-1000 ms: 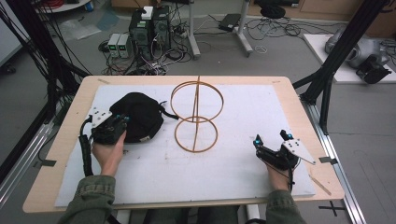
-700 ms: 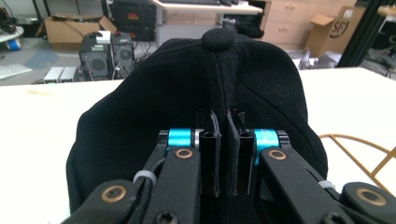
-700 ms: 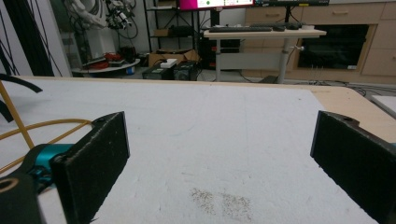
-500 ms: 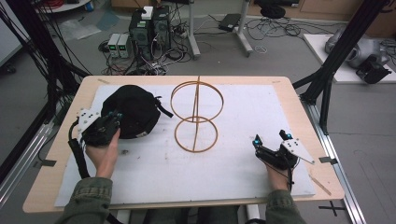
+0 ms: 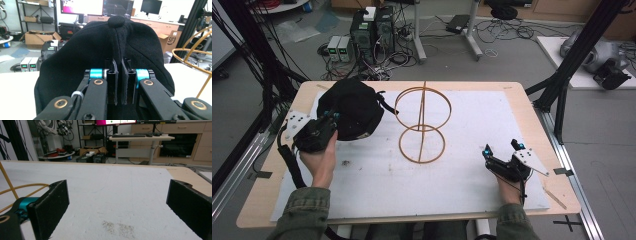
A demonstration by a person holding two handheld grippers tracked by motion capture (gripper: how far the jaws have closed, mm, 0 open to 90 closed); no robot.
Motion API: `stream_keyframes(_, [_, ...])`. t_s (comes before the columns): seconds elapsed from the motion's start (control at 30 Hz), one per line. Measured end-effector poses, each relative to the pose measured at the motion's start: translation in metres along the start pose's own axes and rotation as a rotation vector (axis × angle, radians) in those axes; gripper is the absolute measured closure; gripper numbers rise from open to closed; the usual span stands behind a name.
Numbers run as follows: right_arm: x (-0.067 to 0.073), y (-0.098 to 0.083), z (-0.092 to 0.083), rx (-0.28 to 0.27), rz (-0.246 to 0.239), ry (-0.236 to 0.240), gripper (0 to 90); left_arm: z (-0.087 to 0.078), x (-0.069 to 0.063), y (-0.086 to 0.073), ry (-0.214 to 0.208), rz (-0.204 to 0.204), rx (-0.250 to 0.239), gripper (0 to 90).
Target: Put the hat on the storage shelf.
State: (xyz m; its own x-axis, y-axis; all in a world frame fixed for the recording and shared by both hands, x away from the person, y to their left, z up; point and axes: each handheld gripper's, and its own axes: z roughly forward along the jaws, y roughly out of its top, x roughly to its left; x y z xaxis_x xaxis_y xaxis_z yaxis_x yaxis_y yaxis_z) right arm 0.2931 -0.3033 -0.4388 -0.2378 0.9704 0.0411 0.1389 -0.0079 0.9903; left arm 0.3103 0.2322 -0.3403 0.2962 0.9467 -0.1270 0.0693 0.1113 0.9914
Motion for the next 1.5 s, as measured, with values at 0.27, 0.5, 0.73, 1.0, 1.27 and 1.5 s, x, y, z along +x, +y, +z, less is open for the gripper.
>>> stream_keyframes(0.27, [-0.001,0.000,0.001,0.001,-0.004,0.000,3.6,-0.005,-0.002,0.023,0.030,0.039,-0.044,84.9])
stream_keyframes(0.5, [0.000,0.000,0.001,0.000,0.000,0.000,3.6,-0.012,-0.008,0.040,-0.005,0.019,-0.102,84.9])
stream_keyframes(0.73, [0.000,0.000,0.000,-0.001,0.004,0.002,3.6,-0.017,-0.021,0.060,-0.048,0.029,-0.160,84.9])
stream_keyframes(1.0, [0.000,0.001,0.000,-0.008,0.004,0.003,3.6,-0.017,-0.029,0.067,-0.078,0.040,-0.189,84.8])
stream_keyframes(1.27, [0.000,0.001,0.000,-0.005,0.001,0.003,3.6,-0.013,-0.034,0.071,-0.142,0.012,-0.219,84.8])
stream_keyframes(1.5, [-0.001,0.001,0.001,-0.008,0.000,0.003,3.6,-0.014,-0.043,0.077,-0.195,0.019,-0.248,84.8])
